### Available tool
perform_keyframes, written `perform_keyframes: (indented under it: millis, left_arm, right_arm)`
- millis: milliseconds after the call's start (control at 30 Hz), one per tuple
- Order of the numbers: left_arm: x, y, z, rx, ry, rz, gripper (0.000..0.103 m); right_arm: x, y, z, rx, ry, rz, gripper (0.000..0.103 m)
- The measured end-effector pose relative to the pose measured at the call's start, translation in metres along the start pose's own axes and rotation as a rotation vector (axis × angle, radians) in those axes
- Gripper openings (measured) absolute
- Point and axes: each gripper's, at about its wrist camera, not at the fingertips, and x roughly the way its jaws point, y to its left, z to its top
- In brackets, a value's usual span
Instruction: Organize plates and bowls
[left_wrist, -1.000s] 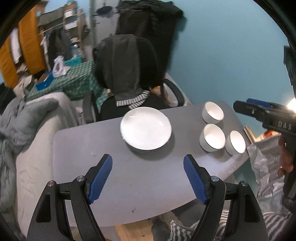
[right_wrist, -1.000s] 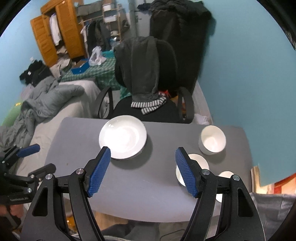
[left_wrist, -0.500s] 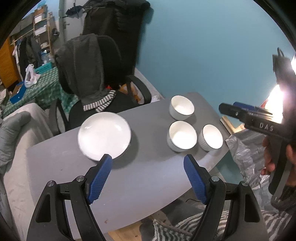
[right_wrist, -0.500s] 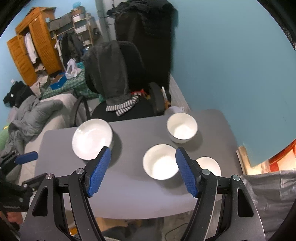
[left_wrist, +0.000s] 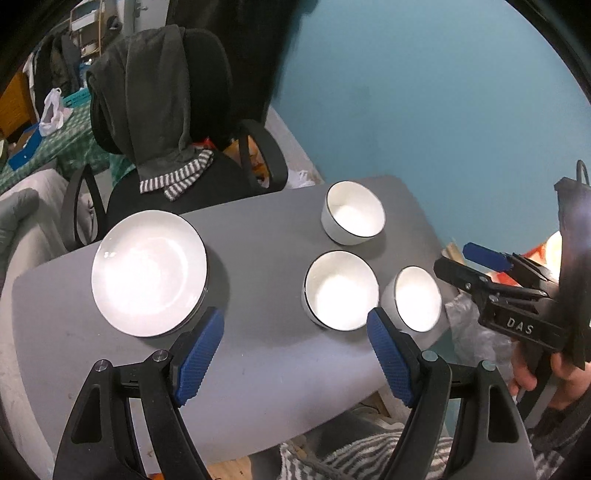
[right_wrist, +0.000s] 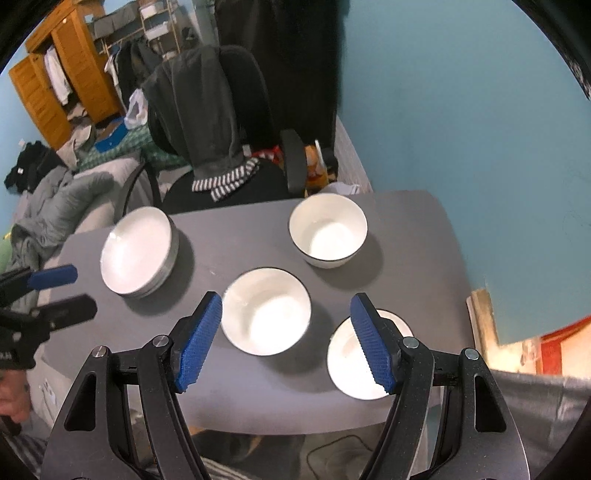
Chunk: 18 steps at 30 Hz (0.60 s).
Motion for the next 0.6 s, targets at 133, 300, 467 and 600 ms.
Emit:
perform_keyframes:
  millis: [133,300,467,600]
  left_arm:
    - [0.024,-0.006,0.008,-0.005,0.03,0.03,0.081]
    - [0.06,-0.007,0.011,-0.011,0.101,0.075,0.081]
    - [0.084,-0.011,0.013,-0.013,0.141,0.093,0.081]
    - [0.098,-0.013,0.014,-0.032,0.166,0.078,0.081]
  right_arm:
    - [0.024,-0.015,0.003,-0.014,0.051,0.023,0.072]
    - [0.048,-0.027,0.005,-0.046,0.125,0.037,0.072]
    - [0.072,-0.036,0.009,-0.088,0.179,0.037,0.072]
    - [0.089,-0.04,0.011,-0.111,0.217,0.048,0.072]
